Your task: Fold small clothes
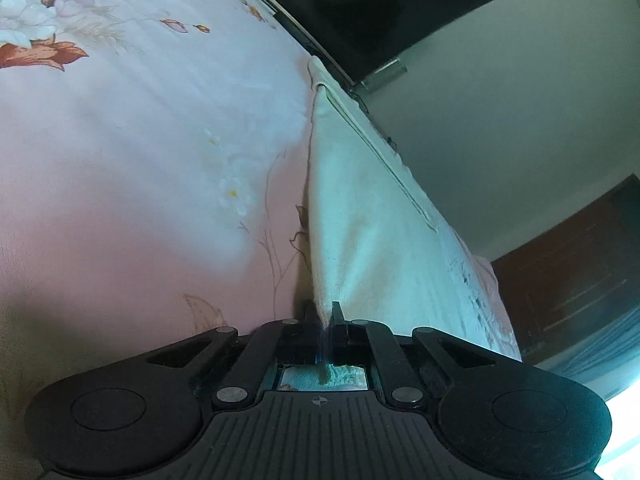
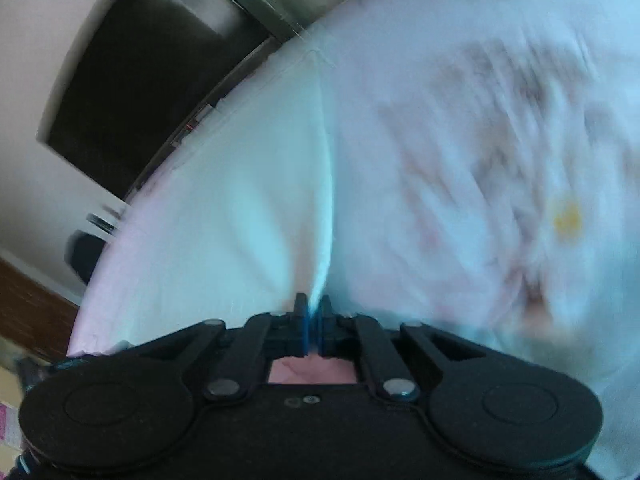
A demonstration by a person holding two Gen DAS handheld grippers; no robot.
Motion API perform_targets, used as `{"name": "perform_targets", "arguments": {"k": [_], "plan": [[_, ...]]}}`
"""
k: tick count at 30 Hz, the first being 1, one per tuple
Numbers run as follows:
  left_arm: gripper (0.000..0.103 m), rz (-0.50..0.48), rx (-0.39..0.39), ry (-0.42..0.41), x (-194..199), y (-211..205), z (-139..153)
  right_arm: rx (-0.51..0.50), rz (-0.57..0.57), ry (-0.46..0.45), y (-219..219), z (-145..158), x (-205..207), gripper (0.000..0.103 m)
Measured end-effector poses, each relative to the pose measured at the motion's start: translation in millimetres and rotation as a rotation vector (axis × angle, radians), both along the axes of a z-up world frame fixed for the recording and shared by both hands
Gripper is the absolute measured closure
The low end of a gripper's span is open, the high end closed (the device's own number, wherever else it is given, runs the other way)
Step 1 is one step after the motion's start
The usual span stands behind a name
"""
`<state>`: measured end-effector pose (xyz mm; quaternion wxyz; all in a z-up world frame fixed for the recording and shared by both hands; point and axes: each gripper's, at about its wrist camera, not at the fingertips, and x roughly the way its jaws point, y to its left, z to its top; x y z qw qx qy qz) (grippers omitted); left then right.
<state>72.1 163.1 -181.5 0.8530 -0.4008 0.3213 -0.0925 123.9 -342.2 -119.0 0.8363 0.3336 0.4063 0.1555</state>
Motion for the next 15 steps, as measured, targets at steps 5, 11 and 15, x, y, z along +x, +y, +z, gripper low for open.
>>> {"name": "perform_targets", "arguments": {"k": [5,11,15], "plan": [[0.097,0.008,0.044,0.006,-1,-6,11,-0.042,0.021,-0.027,8,4,0,0.098],[0.099,0.03,0.023,-0.006,2,-16,21,-0.035,0.025,-0.059,-6,10,-12,0.098],[0.099,0.025,0.04,0.004,16,-21,25,-0.052,0.04,-0.11,-3,25,-2,0.098]]}}
